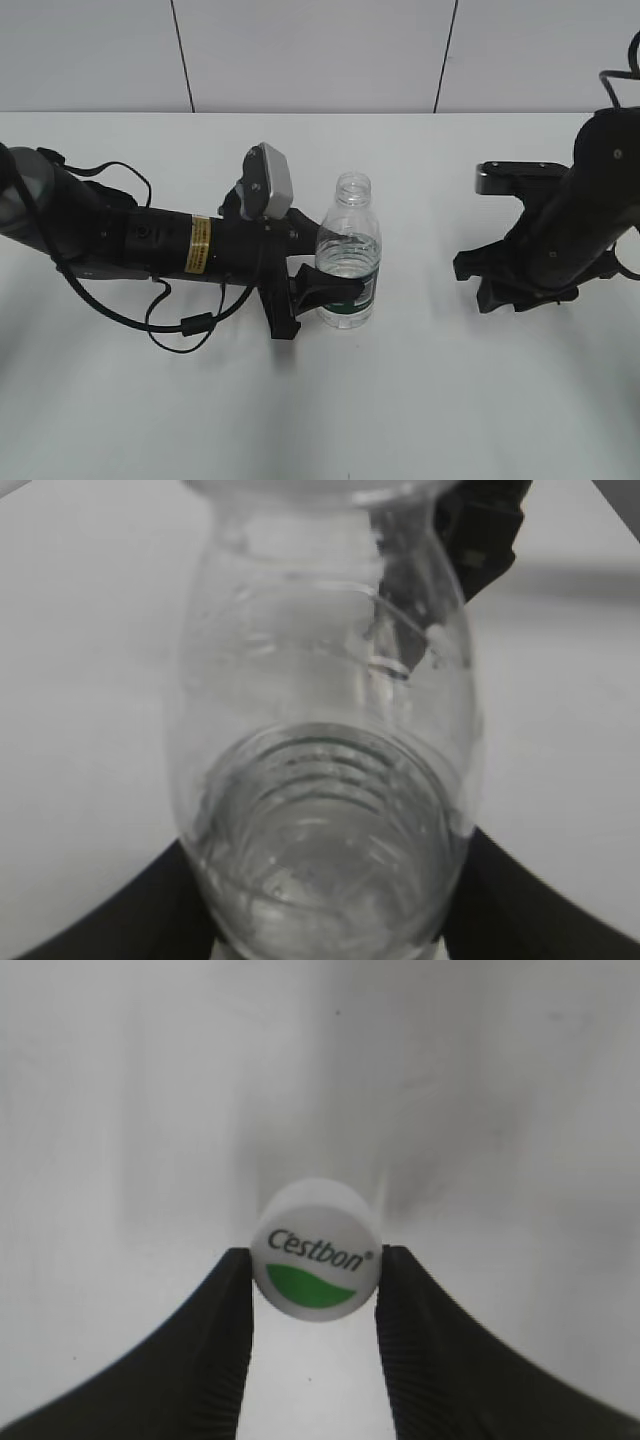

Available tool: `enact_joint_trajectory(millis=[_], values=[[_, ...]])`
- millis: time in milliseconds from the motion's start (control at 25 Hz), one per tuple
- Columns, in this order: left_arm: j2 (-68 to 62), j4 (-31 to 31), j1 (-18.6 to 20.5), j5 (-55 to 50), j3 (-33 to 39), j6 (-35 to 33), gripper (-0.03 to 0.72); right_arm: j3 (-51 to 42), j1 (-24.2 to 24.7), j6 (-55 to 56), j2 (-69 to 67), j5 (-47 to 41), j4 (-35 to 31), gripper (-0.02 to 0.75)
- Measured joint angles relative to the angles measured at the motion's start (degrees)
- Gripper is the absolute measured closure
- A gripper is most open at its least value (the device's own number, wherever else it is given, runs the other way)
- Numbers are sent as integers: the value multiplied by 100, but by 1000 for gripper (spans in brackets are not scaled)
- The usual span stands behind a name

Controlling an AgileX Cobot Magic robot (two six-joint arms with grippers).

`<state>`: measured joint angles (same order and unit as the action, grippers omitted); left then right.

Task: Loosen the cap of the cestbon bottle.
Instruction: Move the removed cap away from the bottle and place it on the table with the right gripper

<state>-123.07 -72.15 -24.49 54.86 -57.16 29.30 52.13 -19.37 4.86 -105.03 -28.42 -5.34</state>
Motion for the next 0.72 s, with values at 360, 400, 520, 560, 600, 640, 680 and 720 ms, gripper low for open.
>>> enact_joint_trajectory(millis=[360,400,520,560,600,640,680,720], values=[[0,-13,0,-5,0,0,307,0,0,-21,-49,149,17,245],[0,-19,0,1,0,0,307,0,0,-21,-49,149,17,211],[0,-44,20,24,0,0,307,0,0,-21,-49,135,21,159],[-4,-71,46,36,0,6,307,0,0,-21,-49,128,21,158],[-4,-96,77,53,0,27,290,0,0,-21,-49,112,21,157],[-4,-129,120,55,0,72,269,0,0,-21,-49,103,21,156],[-4,-162,180,84,0,133,239,0,0,-21,-49,85,21,156],[-4,-234,241,102,0,168,214,0,0,-21,-49,78,21,156]])
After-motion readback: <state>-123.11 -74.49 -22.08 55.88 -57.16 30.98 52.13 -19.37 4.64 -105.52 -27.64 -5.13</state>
